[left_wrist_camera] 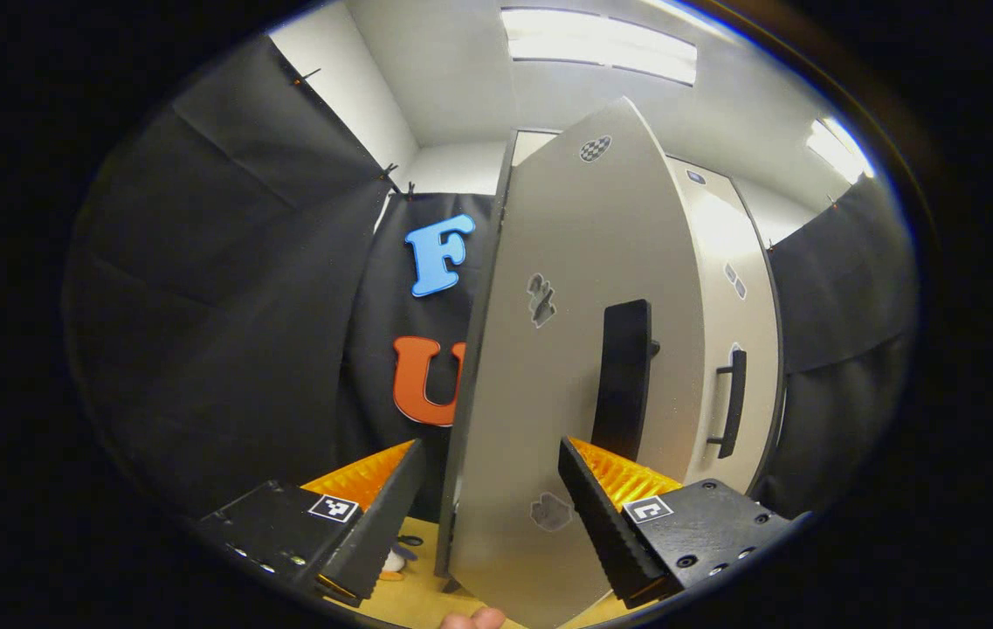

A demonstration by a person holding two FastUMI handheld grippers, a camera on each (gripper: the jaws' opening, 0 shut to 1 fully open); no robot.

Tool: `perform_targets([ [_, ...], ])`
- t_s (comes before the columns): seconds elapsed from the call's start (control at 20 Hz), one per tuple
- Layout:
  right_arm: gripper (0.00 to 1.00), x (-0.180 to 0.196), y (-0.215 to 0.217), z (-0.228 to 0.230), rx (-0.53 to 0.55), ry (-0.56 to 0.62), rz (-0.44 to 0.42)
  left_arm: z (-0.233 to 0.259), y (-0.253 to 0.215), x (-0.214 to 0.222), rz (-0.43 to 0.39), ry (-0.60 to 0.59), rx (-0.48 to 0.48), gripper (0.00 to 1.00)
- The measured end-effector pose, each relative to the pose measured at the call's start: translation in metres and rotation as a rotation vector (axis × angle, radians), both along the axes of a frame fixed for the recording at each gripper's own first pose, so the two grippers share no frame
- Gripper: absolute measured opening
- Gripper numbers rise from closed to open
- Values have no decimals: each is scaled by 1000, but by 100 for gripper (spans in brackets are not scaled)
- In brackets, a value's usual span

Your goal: Grasp the bottle in the cabinet with the left hand and place it on the coaster, then close the right door with the right hand and the left door with the left hand.

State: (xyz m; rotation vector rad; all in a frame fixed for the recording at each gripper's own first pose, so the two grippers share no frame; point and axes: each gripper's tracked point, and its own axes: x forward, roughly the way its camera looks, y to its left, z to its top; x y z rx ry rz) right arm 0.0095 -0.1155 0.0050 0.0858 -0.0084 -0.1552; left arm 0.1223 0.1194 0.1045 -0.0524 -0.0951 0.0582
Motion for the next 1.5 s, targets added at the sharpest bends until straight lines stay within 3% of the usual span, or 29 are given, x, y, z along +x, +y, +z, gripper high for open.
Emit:
perform_targets([
  [0.05, 98, -2, -2, 1, -2, -1, -8, -4, -2, 2, -2, 8, 1, 99],
  [0.15, 99, -4, -3, 2, -2, -5, -18, -7, -7, 4, -7, 16, -2, 95],
  [0.2, 99, -5, -3, 2, 0, -5, -22, -8, -9, 4, -11, 15, -5, 99],
  [0.4, 99, -4, -1, -1, 15, 2, -19, 1, -15, -8, -22, -2, -15, 95],
  [0.5, 99, -2, 3, -4, 13, 2, -7, -12, -24, -23, -42, 36, -26, 99],
  [0.6, 99, 2, 10, -4, 5, 0, 4, -29, -32, -39, -48, 58, -56, 95],
  [0.65, 94, 5, 15, -2, 6, -2, 18, -37, -35, -46, -38, 60, -67, 95],
  [0.7, 99, 8, 22, -2, 6, -1, 33, -47, -37, -55, -19, 65, -71, 95],
  [0.85, 94, 12, 35, -2, 2, -1, 69, -79, -46, -78, 18, 108, -79, 95],
  [0.9, 94, 14, 39, -3, -1, 0, 80, -89, -52, -84, 19, 115, -74, 100],
  [0.95, 99, 16, 44, -4, -3, 1, 97, -95, -56, -89, 22, 114, -60, 95],
  [1.0, 94, 16, 50, -5, -8, 4, 110, -101, -59, -94, 31, 116, -39, 95],
  [1.1, 99, 15, 55, -8, -20, 9, 124, -109, -67, -102, 38, 106, -14, 95],
  [1.15, 99, 14, 57, -9, -23, 11, 127, -112, -72, -106, 41, 102, -18, 90],
  [1.3, 99, 13, 64, -15, -22, 29, 138, -122, -84, -120, 48, 97, -59, 99],
  [1.35, 99, 11, 65, -17, -21, 31, 140, -124, -83, -122, 60, 94, -54, 95],
  [1.5, 99, 11, 67, -18, -23, 37, 140, -124, -83, -123, 67, 76, 11, 95],
])
